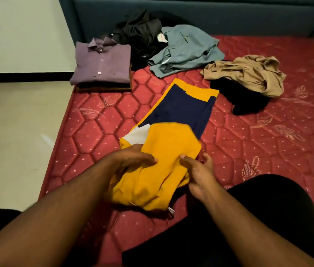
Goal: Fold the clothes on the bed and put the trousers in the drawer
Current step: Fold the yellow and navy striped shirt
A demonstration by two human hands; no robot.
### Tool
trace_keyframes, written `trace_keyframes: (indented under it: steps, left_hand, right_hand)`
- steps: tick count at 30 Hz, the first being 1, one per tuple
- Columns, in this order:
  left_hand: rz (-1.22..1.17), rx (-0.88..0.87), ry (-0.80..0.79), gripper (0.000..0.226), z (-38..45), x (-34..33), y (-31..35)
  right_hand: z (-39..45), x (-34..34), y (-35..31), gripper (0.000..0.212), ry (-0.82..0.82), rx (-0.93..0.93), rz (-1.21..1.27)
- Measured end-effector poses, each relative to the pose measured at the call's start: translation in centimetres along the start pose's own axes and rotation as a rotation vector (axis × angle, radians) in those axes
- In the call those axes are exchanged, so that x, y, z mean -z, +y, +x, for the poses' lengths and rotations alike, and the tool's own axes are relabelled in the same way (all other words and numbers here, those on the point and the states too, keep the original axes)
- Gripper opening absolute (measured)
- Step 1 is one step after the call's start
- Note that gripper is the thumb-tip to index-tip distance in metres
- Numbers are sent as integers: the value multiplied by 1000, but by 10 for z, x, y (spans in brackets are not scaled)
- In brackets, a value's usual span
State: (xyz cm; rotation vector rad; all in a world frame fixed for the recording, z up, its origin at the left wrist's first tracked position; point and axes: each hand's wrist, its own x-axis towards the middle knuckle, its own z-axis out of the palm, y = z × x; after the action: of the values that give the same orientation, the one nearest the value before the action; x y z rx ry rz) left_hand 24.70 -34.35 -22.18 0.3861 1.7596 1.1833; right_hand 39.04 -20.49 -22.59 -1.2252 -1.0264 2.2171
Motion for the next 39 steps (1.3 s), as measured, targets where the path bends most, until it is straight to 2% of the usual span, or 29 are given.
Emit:
trace_keyframes:
  steps: [3, 6, 8, 10, 11, 12, 15, 17, 19, 21, 22, 24, 26, 28, 29, 31, 33, 34, 35, 37, 39]
  left_hand:
    - [37, -128, 198, 50, 16, 1, -19]
    - [280, -356, 446, 62, 16, 1, -31]
    - [570, -549, 597, 55, 1, -1, -35]
    - [980, -692, 641, 55, -20, -6, -42]
    - [1101, -695, 628, 61, -32, -9, -49]
    - [1131, -611, 604, 67, -41, -10, -59]
    - [871, -234, 587, 76, -53, -8, -75]
    - [730, -113, 532, 71, -48, -1, -73]
    - [427, -152, 459, 46, -44, 5, -59]
    - [133, -260, 417, 19, -46, 9, -42]
    - [44, -299, 414, 12, -48, 14, -36]
    - [-4, -321, 401, 16, -47, 23, -41]
    - [12, -226, 365, 50, -45, 29, -54]
    - [150, -203, 328, 85, -49, 24, -67]
    - [279, -246, 333, 92, -50, 20, -72]
    - [599, -346, 447, 93, -51, 14, -80]
    - [973, -485, 645, 80, -56, 9, -79]
    - [1120, -591, 679, 74, -59, 7, -77]
    - [1239, -681, 644, 74, -61, 5, -77]
    - [1462, -776, 435, 84, -63, 6, -84]
    - [1615, -765, 254, 96, -66, 13, -98]
  right_hand:
    - [10, 9, 12, 79, 124, 28, -213]
    - [15, 13, 19, 80, 132, 55, -268]
    - [18, 10, 23, 83, 106, 35, -314]
    - [18, 8, 26, 86, 59, 42, -350]
    - [16, 5, 24, 89, 29, 64, -355]
    - [15, 3, 23, 93, 1, 93, -356]
    - [10, -4, 17, 100, -101, 128, -352]
    - [4, -11, 12, 83, -166, 121, -382]
    - [-3, -19, 5, 66, -227, 128, -397]
    - [-7, -27, -6, 60, -320, 160, -271]
    - [-7, -31, -10, 58, -375, 165, -178]
    - [-4, -32, -12, 58, -423, 176, -121]
    - [9, -23, -1, 62, -325, 209, -342]
    - [23, -9, 15, 69, -219, 230, -616]
    - [29, -3, 20, 70, -206, 248, -702]
    - [39, 2, 26, 69, -192, 316, -806]
    - [42, 5, 27, 66, -150, 379, -888]
    - [41, 5, 27, 65, -127, 405, -936]
    - [37, 5, 26, 65, -108, 425, -1009]
    - [18, 7, 22, 70, -103, 529, -1329]
    - [-9, 8, 18, 71, -229, 695, -1663]
